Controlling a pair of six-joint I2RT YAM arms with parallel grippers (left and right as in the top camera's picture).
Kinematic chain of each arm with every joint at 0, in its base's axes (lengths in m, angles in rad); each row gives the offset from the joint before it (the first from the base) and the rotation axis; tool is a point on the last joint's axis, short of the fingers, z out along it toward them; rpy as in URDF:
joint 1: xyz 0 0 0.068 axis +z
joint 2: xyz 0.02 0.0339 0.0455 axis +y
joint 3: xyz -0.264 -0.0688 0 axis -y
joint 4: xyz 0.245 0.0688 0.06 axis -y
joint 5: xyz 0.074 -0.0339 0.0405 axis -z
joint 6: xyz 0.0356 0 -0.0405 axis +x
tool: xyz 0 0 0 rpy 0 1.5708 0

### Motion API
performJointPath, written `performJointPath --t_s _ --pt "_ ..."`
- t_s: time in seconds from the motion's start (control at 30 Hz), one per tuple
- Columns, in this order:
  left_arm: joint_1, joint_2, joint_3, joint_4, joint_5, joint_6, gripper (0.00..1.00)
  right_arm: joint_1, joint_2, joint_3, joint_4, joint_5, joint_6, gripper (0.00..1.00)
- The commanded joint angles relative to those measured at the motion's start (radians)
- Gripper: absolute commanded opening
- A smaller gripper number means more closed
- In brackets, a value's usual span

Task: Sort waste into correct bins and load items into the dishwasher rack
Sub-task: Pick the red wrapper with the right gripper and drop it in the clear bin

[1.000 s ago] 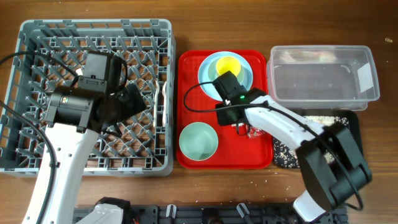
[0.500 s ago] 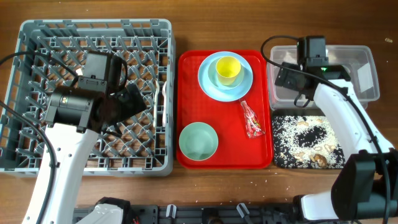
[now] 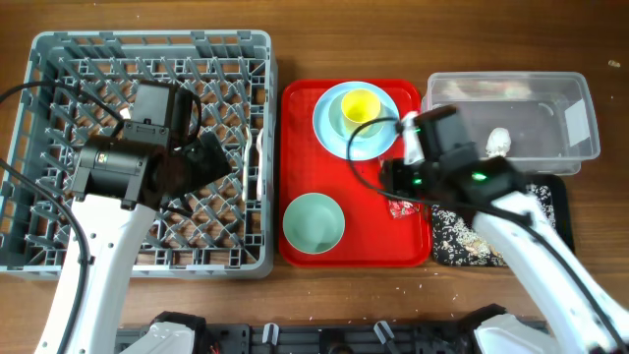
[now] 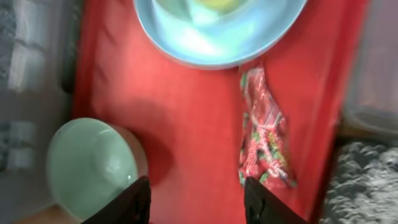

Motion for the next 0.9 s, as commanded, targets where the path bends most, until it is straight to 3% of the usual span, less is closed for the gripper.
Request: performJointPath --t_s 0.0,0.17,0.2,0.23,0.37,0.43,0.57,0.73,0.87 --pt "0.006 0.001 0.001 0.0 -0.013 -0.002 1.0 0.007 0.158 -0.048 0.092 0.074 0.039 0.55" --pt "0.006 0.001 0.001 0.0 -0.013 -0.002 1.0 0.007 0.389 -0.048 0.227 0.066 0.043 0.51" --pt "0.006 0.001 0.001 0.0 -0.013 -0.002 1.0 0.007 0.412 -0.047 0.233 0.064 0.042 0.34" --pt "0.006 0.001 0.001 0.0 -0.013 -0.002 1.0 0.007 0.41 -0.046 0.229 0.051 0.042 0.24" --pt "0.006 0.001 0.001 0.0 -0.013 -0.002 1.0 0.003 0.277 0.096 0.093 -0.065 0.014 0.05" --pt "0.006 0.001 0.001 0.0 -0.013 -0.002 1.0 -0.018 0.172 0.149 0.066 -0.002 -0.002 0.04" --pt "0.006 0.001 0.001 0.0 -0.013 -0.002 1.0 -0.125 0.032 0.155 0.069 0.336 0.016 0.04" --pt "0.006 0.001 0.001 0.0 -0.013 -0.002 1.0 -0.275 0.108 0.148 0.099 0.415 0.008 0.04" --pt "0.006 0.001 0.001 0.0 -0.013 -0.002 1.0 -0.322 0.281 0.148 0.176 0.298 0.004 0.08"
